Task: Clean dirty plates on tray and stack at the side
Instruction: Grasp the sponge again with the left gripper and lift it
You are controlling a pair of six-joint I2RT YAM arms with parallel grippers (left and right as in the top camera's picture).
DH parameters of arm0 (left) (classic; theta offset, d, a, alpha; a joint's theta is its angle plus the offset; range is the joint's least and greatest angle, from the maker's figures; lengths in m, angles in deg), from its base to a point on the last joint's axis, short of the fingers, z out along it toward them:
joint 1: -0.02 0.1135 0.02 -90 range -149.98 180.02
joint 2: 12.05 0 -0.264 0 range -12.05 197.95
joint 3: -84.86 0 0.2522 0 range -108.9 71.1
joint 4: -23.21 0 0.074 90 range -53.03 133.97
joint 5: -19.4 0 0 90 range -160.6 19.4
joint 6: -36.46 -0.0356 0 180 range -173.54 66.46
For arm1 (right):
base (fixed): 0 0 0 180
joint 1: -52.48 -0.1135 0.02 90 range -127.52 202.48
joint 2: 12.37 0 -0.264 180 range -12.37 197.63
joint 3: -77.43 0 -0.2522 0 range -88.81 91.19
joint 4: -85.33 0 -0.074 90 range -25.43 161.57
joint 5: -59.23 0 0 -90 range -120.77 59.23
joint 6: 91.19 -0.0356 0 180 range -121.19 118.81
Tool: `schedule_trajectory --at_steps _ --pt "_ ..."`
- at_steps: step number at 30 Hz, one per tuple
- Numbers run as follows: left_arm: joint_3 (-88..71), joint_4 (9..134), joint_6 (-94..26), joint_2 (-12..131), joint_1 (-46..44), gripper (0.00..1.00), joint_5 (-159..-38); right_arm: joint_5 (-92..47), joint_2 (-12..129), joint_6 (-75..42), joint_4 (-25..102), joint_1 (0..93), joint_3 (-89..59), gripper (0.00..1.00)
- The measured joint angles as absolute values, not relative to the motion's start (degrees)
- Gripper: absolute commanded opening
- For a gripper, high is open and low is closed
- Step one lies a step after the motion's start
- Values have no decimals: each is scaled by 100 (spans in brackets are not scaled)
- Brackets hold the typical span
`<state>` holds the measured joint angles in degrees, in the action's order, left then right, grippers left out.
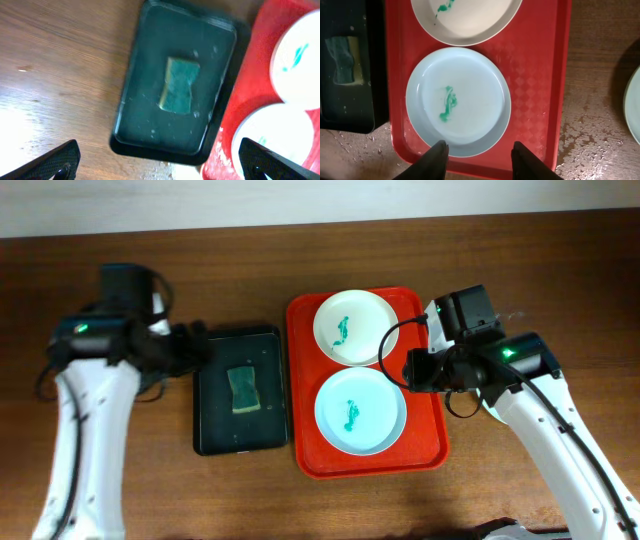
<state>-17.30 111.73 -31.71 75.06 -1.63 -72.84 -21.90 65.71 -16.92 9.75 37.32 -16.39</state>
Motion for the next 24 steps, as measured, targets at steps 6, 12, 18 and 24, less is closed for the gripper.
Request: schedule_trajectory --at_steps 6,12,18,24 --pt "-1520 11005 -3307 8127 -637 79 -7310 -2192 6571 -1641 931 3732 -1639 43" --pt "-622 9835 -3322 8925 -1330 61 -7183 -2195 6571 -1622 927 3732 -1639 43" --pt "-226 9191 -3364 9895 -1496 0 -7019 -2212 6573 -1617 894 3732 -1639 43" --pt "-268 9293 -3366 9976 -1496 0 -6949 -2212 6573 -1617 892 3732 -1639 43"
